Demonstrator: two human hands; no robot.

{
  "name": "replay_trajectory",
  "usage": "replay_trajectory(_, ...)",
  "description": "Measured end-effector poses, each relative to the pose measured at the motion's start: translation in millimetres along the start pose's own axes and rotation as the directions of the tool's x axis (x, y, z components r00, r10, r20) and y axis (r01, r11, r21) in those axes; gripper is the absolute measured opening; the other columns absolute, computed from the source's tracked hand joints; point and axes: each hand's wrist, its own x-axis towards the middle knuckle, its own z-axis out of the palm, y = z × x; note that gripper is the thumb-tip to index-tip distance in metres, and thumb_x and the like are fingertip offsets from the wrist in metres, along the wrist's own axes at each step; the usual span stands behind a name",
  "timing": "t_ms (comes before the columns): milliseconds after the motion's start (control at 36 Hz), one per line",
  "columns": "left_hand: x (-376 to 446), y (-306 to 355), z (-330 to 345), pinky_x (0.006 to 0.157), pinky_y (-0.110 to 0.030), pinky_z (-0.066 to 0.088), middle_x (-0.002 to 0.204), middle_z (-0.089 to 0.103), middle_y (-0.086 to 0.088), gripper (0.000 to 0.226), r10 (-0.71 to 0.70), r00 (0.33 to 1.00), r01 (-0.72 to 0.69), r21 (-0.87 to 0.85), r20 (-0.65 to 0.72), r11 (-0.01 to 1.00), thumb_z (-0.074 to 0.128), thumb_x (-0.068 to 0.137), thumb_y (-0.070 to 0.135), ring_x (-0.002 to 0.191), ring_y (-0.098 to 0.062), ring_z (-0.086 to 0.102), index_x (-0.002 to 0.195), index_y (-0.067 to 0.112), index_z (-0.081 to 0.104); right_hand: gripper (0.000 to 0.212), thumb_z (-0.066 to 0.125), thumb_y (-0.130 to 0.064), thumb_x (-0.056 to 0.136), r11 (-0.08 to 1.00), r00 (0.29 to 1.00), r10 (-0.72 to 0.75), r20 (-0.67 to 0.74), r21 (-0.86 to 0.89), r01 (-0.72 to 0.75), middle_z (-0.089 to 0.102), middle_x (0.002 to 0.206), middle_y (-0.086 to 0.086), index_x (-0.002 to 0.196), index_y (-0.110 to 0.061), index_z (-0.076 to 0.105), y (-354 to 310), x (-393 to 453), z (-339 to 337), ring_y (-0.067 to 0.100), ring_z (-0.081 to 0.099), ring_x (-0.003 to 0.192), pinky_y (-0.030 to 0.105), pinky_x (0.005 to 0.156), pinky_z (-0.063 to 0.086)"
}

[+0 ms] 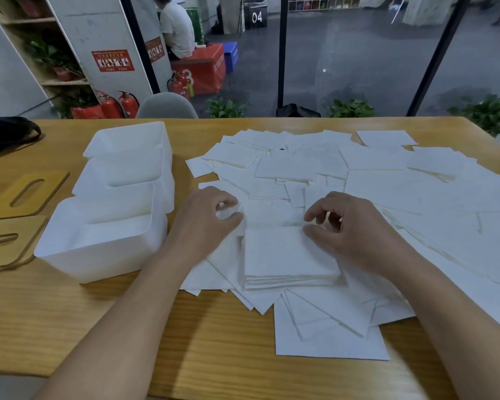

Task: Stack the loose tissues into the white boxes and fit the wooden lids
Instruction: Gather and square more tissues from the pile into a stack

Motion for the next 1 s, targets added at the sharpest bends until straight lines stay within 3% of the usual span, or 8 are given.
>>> replay_trajectory(194,5.5,0.4,2.3,0.074,-0.012,0.039,0.101,0.072,0.015,0.007,-0.004,0.998,0.012,0.123,-0.065,0.992,0.072,0.101,0.028,0.096,-0.007,0.061,0.102,0.027,0.079,0.008,0.081,-0.038,0.094,1.000,0.999,0.000,0.035,-0.010,0.000,0.066,0.098,-0.019,0.097,-0.042,0.074,-2.0,-1.9,4.6,0.008,0.062,0.081,0.018,0.070,0.049)
replay_trajectory(389,6.9,4.8,6.1,0.068,-0.034,0.046,0.085,0.070,0.010,0.017,0.062,0.994,-0.030,0.314,-0.091,0.949,0.065,0.102,0.019,0.089,-0.016,0.059,0.088,0.023,0.073,0.007,0.080,-0.038,0.095,0.999,1.000,-0.014,0.025,-0.033,0.015,0.068,0.097,-0.018,0.098,-0.041,0.075,-2.9,-1.2,5.3,0.011,0.063,0.081,0.025,0.069,0.052)
replay_trajectory(528,5.4,9.4,2.7,0.063,-0.030,0.042,0.087,0.066,0.010,0.021,0.087,0.989,-0.048,0.291,-0.123,0.956,0.059,0.107,0.015,0.093,-0.013,0.055,0.089,0.022,0.066,0.010,0.081,-0.034,0.095,0.999,1.000,-0.023,-0.021,-0.035,0.022,0.067,0.100,-0.019,0.102,-0.039,0.076,-4.2,-0.8,6.4,0.012,0.061,0.082,0.022,0.068,0.049)
replay_trajectory(611,2.0,13.1,2.4,0.063,-0.035,0.047,0.090,0.065,0.011,0.018,0.166,0.974,-0.127,0.237,-0.154,0.963,0.058,0.110,0.016,0.084,-0.012,0.055,0.094,0.023,0.064,0.013,0.081,-0.037,0.095,0.999,0.996,-0.034,-0.079,0.007,0.034,0.069,0.105,-0.019,0.105,-0.040,0.076,-7.0,-0.7,4.6,0.011,0.060,0.089,0.015,0.073,0.045)
replay_trajectory(694,-1.8,20.6,3.5,0.068,-0.021,0.043,0.094,0.067,0.014,0.012,0.244,0.960,-0.219,0.174,-0.137,0.960,0.059,0.112,0.020,0.080,-0.003,0.055,0.104,0.024,0.067,0.014,0.077,-0.047,0.095,0.998,0.992,-0.036,-0.117,0.040,0.041,0.070,0.110,-0.020,0.109,-0.044,0.074,-9.3,0.2,3.3,0.011,0.060,0.095,0.014,0.075,0.043)
replay_trajectory(778,-4.7,28.5,5.3,0.078,-0.016,0.039,0.099,0.070,0.016,0.008,0.350,0.925,-0.341,0.084,-0.149,0.936,0.065,0.111,0.020,0.081,0.000,0.055,0.110,0.022,0.073,0.028,0.069,-0.060,0.097,0.988,0.991,-0.012,-0.134,0.152,0.033,0.074,0.109,-0.018,0.120,-0.045,0.072,-11.9,0.9,2.1,0.013,0.062,0.090,0.024,0.075,0.048)
replay_trajectory(861,-7.4,35.0,8.7,0.092,-0.033,0.043,0.104,0.075,0.014,0.007,0.499,0.849,-0.499,0.044,-0.174,0.865,0.072,0.108,0.016,0.090,-0.011,0.059,0.110,0.017,0.078,0.037,0.060,-0.063,0.102,0.940,0.992,0.028,-0.125,0.341,0.016,0.077,0.093,-0.010,0.133,-0.044,0.066,-18.2,2.3,0.8,0.009,0.069,0.085,0.032,0.076,0.048)
replay_trajectory(1000,-12.2,46.0,16.1,0.089,-0.047,0.046,0.110,0.079,0.017,0.008,0.657,0.731,-0.663,0.037,-0.187,0.748,0.076,0.106,0.018,0.098,-0.019,0.061,0.109,0.017,0.083,0.050,0.040,-0.075,0.107,0.902,0.995,0.075,-0.068,0.430,-0.039,0.076,0.090,-0.017,0.129,-0.046,0.073,-23.0,0.0,-2.4,0.007,0.063,0.075,0.028,0.076,0.044)
